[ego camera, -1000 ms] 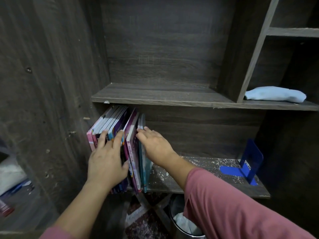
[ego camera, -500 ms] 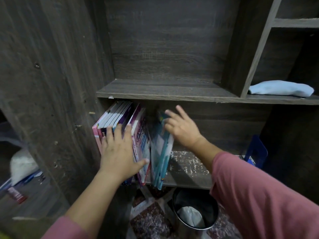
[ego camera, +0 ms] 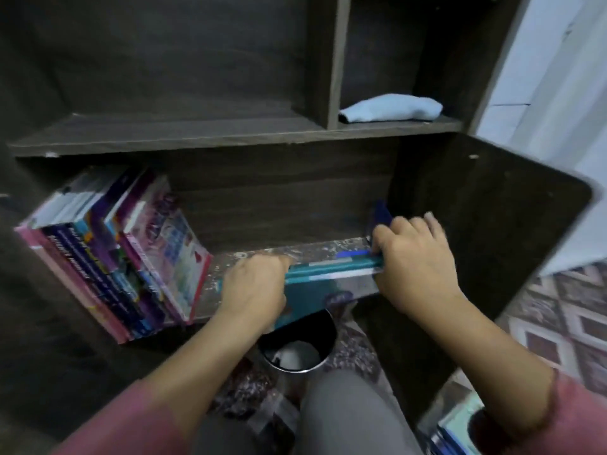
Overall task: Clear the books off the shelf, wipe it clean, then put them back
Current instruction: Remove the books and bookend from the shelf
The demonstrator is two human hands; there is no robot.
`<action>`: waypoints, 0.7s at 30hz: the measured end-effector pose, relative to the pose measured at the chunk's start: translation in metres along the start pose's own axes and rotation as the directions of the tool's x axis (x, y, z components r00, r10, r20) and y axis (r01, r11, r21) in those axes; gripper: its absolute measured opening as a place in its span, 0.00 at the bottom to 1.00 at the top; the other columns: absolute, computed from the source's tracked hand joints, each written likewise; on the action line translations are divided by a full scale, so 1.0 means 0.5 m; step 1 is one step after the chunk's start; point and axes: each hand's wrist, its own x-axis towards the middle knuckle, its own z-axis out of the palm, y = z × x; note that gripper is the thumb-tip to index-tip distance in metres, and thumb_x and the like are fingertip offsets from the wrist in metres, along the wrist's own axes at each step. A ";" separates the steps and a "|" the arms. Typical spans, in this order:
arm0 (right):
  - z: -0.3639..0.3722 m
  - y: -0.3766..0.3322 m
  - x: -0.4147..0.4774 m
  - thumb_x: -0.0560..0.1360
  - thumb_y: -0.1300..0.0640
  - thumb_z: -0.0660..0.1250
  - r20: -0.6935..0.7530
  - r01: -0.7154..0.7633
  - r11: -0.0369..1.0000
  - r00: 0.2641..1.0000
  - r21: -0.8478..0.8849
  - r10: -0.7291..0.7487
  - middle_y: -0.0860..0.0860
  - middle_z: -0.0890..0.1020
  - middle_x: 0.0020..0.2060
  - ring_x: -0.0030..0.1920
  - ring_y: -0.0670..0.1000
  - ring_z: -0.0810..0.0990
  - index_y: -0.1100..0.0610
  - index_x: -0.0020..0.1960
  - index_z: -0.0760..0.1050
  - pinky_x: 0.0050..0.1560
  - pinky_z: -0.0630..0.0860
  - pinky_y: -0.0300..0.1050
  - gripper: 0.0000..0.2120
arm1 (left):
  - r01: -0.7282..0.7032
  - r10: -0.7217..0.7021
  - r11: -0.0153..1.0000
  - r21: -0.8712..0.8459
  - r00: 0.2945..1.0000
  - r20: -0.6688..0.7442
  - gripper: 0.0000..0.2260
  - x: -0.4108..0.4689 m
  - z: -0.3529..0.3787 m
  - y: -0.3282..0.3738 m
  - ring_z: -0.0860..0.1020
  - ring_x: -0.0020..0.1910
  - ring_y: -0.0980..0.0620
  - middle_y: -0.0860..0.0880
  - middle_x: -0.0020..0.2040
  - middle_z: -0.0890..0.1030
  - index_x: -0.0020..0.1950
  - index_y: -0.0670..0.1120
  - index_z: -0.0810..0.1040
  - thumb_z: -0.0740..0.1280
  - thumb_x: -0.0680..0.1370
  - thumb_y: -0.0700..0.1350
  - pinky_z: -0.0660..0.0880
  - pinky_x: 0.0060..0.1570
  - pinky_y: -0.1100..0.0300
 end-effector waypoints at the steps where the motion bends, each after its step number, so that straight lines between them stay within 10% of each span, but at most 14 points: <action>1: -0.013 0.018 -0.034 0.67 0.55 0.72 0.194 -0.014 1.000 0.981 -0.008 0.015 0.54 0.76 0.44 0.47 0.59 0.77 0.53 0.49 0.77 0.57 0.73 0.53 0.12 | -0.088 0.088 0.996 0.032 0.996 0.026 0.17 0.001 -0.004 0.040 0.80 0.54 0.43 0.47 0.53 0.81 0.60 0.53 0.76 0.67 0.72 0.41 0.76 0.49 0.53; 9: -0.019 0.208 -0.308 0.74 0.53 0.64 0.725 -0.425 0.896 0.656 0.126 0.209 0.49 0.79 0.47 0.46 0.51 0.79 0.46 0.57 0.75 0.43 0.74 0.43 0.12 | -0.714 0.696 0.697 0.071 0.697 0.174 0.13 -0.032 0.031 0.404 0.78 0.56 0.45 0.48 0.54 0.80 0.59 0.53 0.78 0.64 0.77 0.41 0.72 0.48 0.52; 16: 0.048 0.367 -0.489 0.78 0.53 0.61 0.746 -0.561 0.826 0.525 -0.058 0.409 0.50 0.81 0.52 0.52 0.55 0.80 0.40 0.65 0.71 0.45 0.73 0.46 0.17 | -0.833 0.837 0.540 -0.119 0.517 0.177 0.12 -0.055 0.166 0.600 0.79 0.52 0.47 0.50 0.52 0.79 0.58 0.54 0.76 0.65 0.76 0.44 0.72 0.43 0.55; 21: 0.135 0.437 -0.540 0.77 0.60 0.59 0.534 -0.545 0.794 0.601 -0.270 0.595 0.48 0.81 0.56 0.52 0.53 0.81 0.40 0.72 0.64 0.46 0.75 0.46 0.26 | -0.787 0.809 0.587 -0.188 0.563 0.166 0.16 -0.022 0.253 0.649 0.75 0.60 0.48 0.51 0.63 0.75 0.68 0.51 0.69 0.61 0.79 0.44 0.71 0.56 0.52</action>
